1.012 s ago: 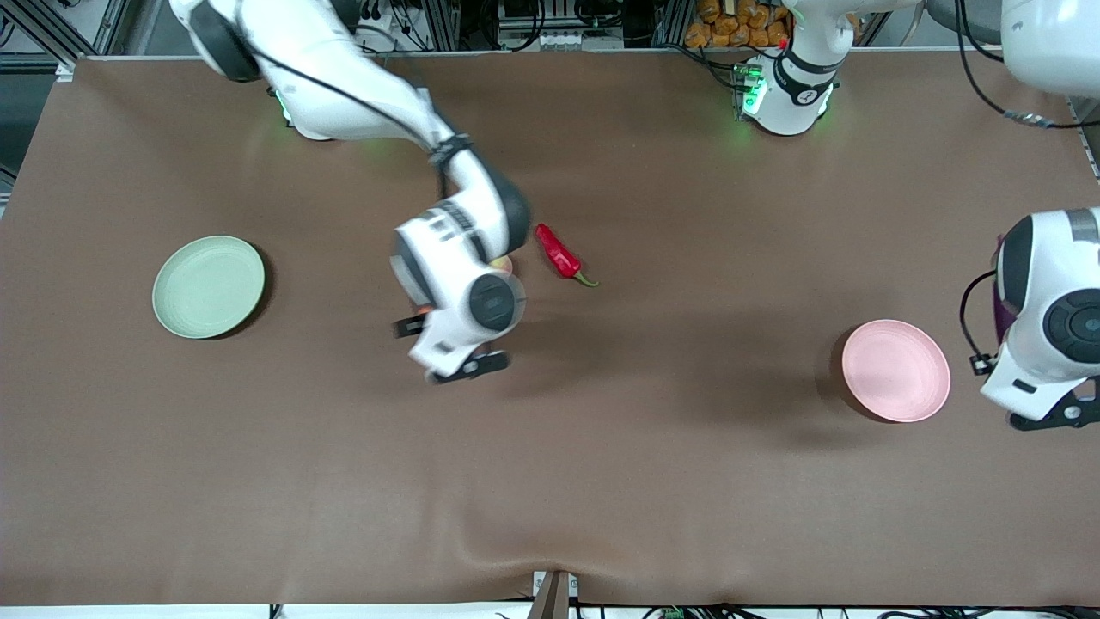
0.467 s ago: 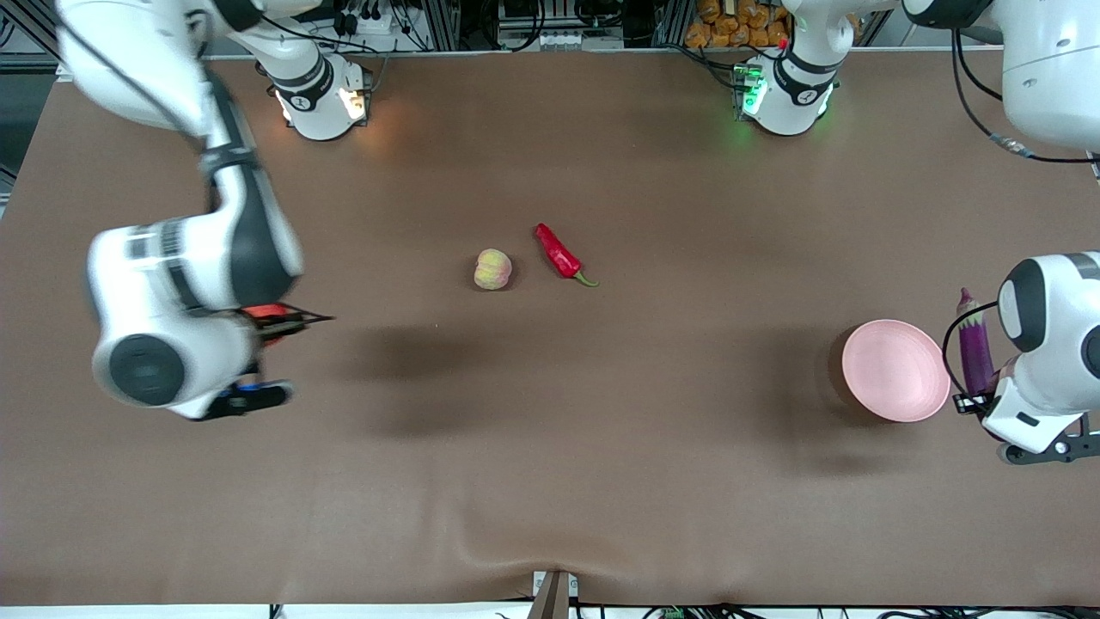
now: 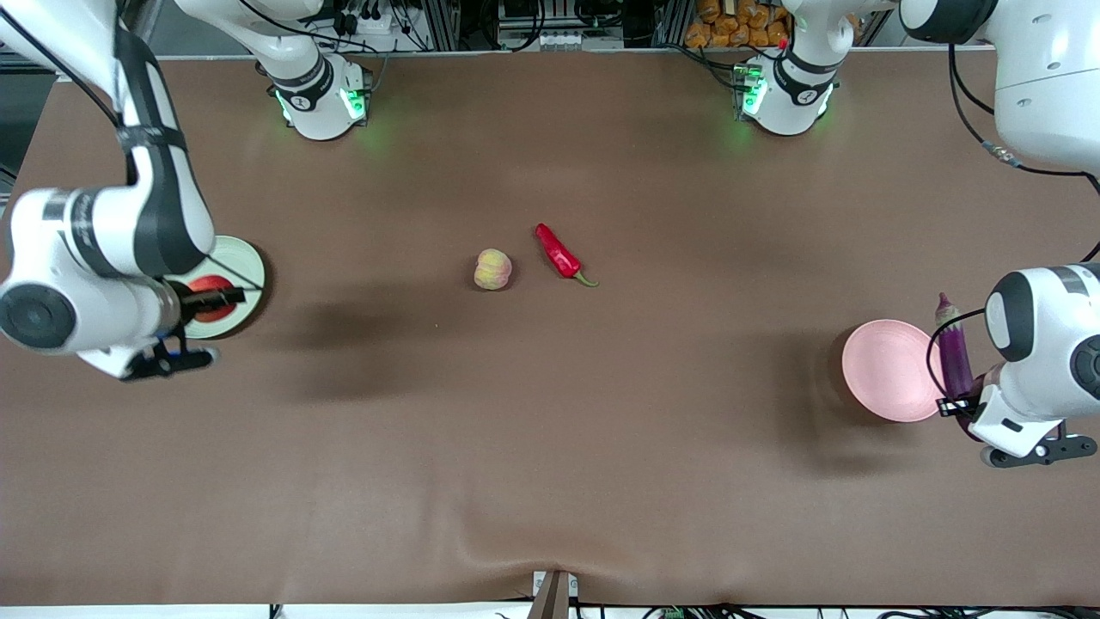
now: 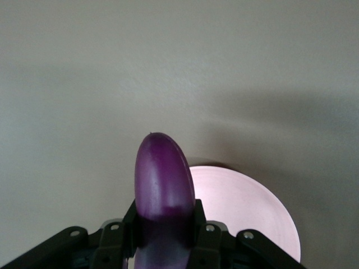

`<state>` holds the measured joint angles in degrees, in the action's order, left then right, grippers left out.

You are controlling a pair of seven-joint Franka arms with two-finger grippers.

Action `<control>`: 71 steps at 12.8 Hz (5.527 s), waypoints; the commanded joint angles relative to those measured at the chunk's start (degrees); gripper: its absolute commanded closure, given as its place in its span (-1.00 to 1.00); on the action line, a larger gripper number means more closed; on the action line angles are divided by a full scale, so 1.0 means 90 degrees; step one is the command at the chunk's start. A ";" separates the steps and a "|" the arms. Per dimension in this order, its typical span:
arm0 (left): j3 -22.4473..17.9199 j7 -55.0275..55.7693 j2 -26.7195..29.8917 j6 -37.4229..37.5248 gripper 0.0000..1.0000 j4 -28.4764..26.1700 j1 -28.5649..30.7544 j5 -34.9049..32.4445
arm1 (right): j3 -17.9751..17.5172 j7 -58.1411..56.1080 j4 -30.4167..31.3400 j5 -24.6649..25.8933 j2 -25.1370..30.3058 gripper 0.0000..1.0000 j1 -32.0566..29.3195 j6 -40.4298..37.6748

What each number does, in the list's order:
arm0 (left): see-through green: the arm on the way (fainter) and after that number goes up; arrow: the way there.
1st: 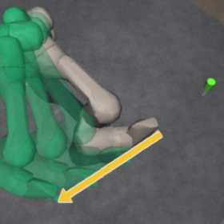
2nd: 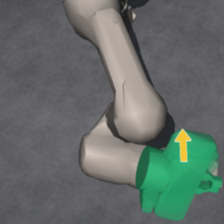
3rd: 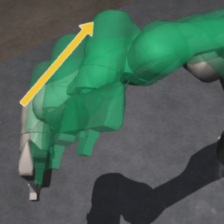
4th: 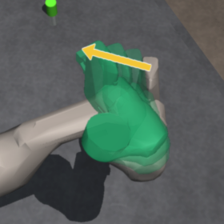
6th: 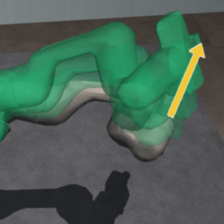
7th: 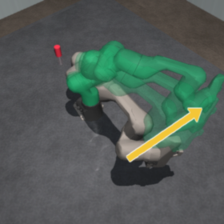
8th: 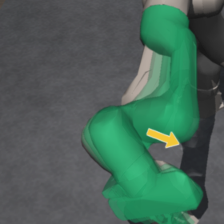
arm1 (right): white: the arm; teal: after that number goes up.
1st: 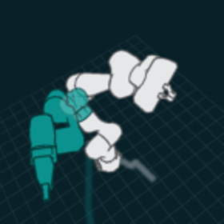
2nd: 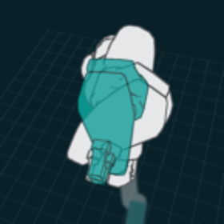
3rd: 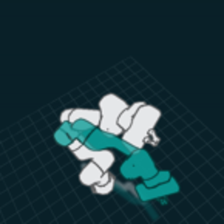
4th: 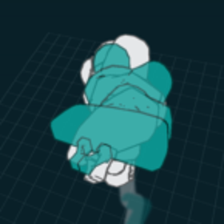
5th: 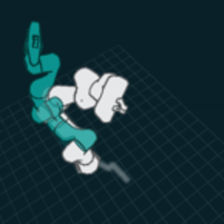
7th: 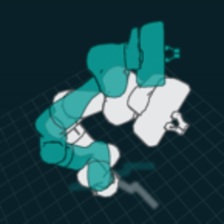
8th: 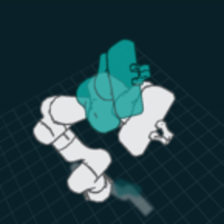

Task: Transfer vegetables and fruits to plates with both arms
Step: 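Place the apple on the green plate while the left gripper lowers eggplant, then grasp the peach with the right gripper while the left gripper releases eggplant, then place the peach on the green plate while the left gripper grasps pepper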

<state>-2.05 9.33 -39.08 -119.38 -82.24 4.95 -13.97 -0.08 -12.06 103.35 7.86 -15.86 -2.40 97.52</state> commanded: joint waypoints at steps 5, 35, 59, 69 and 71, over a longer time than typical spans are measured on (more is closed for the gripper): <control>0.0033 -0.0460 -0.0276 -0.0533 1.00 -0.0256 0.0183 0.0127 | -0.0128 -0.1890 0.2723 -0.0052 0.0728 1.00 -0.2035 0.2665; 0.1233 0.1705 0.0729 0.1672 -1.00 -0.0432 -0.0716 0.0369 | -0.0480 0.5279 -0.0790 -0.2562 -0.0707 -1.00 0.2637 0.0705; 0.2259 0.6238 0.1940 0.2883 -1.00 -0.0267 -0.0608 0.1299 | -0.0421 0.6361 -0.1401 -0.1996 -0.1734 1.00 0.3034 0.0556; 0.2289 0.7507 0.0799 0.2592 -1.00 -0.0208 -0.2228 0.1377 | -0.0421 0.0611 -0.1533 -0.1078 -0.1274 1.00 -0.0687 -0.0602; 0.2289 0.7868 0.0652 0.2328 -1.00 -0.0208 -0.2434 0.1347 | -0.0421 0.0267 -0.1250 -0.1059 -0.1294 1.00 -0.1118 -0.0456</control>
<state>18.81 77.74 -32.29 -97.61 -85.55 -16.10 -0.99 -2.42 -6.88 88.79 -2.75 -28.49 -8.71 92.23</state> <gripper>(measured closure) 0.000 0.308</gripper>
